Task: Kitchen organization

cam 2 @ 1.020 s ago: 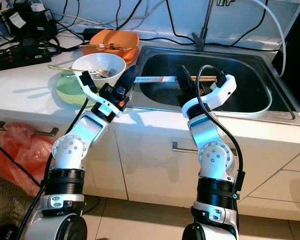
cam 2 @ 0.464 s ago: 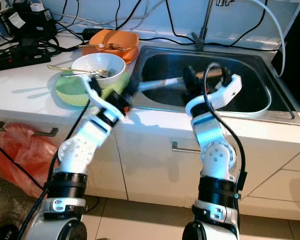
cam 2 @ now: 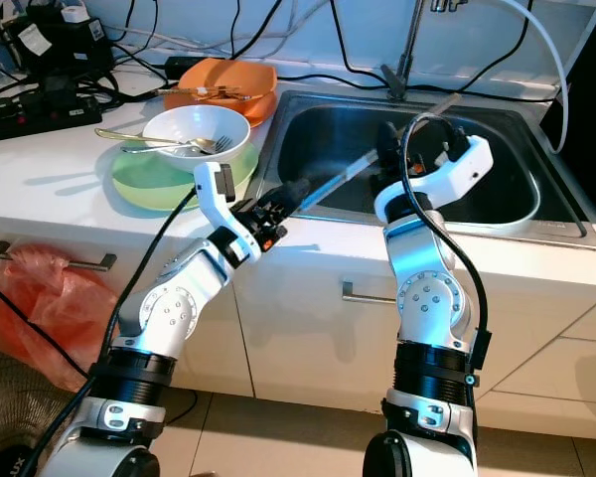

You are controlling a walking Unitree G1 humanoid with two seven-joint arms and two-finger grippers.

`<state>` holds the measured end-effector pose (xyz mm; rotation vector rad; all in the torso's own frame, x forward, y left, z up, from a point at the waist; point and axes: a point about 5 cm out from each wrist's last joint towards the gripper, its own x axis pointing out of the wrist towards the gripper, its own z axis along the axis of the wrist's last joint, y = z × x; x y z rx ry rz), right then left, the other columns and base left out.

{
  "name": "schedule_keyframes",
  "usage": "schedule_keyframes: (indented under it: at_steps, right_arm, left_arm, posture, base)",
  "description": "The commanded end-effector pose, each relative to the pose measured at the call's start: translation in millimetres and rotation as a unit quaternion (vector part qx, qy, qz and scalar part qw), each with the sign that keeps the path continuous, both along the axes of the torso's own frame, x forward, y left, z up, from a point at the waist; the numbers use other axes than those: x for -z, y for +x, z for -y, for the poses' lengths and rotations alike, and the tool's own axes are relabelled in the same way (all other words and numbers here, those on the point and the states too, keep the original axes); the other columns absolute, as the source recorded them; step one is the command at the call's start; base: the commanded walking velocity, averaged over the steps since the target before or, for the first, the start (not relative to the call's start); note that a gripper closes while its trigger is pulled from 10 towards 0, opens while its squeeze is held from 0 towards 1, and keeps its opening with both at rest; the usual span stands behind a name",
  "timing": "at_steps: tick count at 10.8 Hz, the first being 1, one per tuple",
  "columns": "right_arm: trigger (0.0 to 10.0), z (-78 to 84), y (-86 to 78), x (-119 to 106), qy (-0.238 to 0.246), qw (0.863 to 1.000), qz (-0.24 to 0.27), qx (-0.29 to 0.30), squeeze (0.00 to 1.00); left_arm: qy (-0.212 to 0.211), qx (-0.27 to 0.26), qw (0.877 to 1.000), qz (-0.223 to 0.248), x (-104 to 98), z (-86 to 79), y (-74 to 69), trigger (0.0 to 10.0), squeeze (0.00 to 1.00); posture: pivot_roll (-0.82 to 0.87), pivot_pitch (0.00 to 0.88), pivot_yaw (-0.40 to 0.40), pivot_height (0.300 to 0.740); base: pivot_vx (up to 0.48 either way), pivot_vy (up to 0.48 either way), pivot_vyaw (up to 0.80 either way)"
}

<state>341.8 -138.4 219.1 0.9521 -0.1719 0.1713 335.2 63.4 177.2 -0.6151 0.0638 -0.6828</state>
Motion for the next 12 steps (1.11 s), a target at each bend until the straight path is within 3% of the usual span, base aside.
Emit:
schedule_keyframes:
  at_steps: [1,4,5,6,9,12]
  right_arm:
    - [0.0,1.8,2.3,-2.0,-0.010,1.000,-0.001,0.012,0.00]
    - [0.0,16.8,9.5,-1.6,-0.074,0.995,-0.004,0.073,0.00]
    - [0.0,22.8,12.1,-4.1,-0.115,0.989,0.005,0.094,0.00]
    - [0.0,25.3,12.4,-6.0,-0.141,0.984,0.014,0.104,0.00]
    - [0.0,25.5,9.7,-14.4,-0.204,0.970,0.048,0.125,0.00]
    - [0.0,22.9,9.1,-13.7,-0.213,0.967,0.054,0.128,0.00]
  left_arm:
    - [0.016,0.000,1.000,0.018,-2.7,-0.7,-1.6,10.0,1.00]
    - [0.096,-0.014,0.991,0.089,-11.9,-9.9,-8.9,10.0,1.00]
    - [0.135,-0.049,0.979,0.143,-20.9,-16.6,-11.4,10.0,0.35]
    - [0.150,-0.074,0.970,0.179,-29.6,-20.6,-13.1,10.0,0.00]
    - [0.162,-0.120,0.947,0.250,-48.8,-25.5,-16.7,10.0,0.00]
    - [0.167,-0.121,0.945,0.256,-47.0,-24.6,-18.2,10.0,0.00]
  posture:
    - [0.03,0.002,-0.026,0.740]
    - [0.05,0.000,-0.027,0.740]
    - [0.05,0.000,-0.026,0.740]
    - [0.05,0.000,-0.027,0.740]
    - [0.05,0.000,-0.024,0.740]
    - [0.05,0.004,-0.018,0.740]
  base:
    - [0.000,0.000,0.00]
    - [0.000,0.000,0.00]
    - [0.000,0.000,0.00]
    - [0.000,0.000,0.00]
    - [0.140,0.000,0.00]
    - [0.440,0.000,0.00]
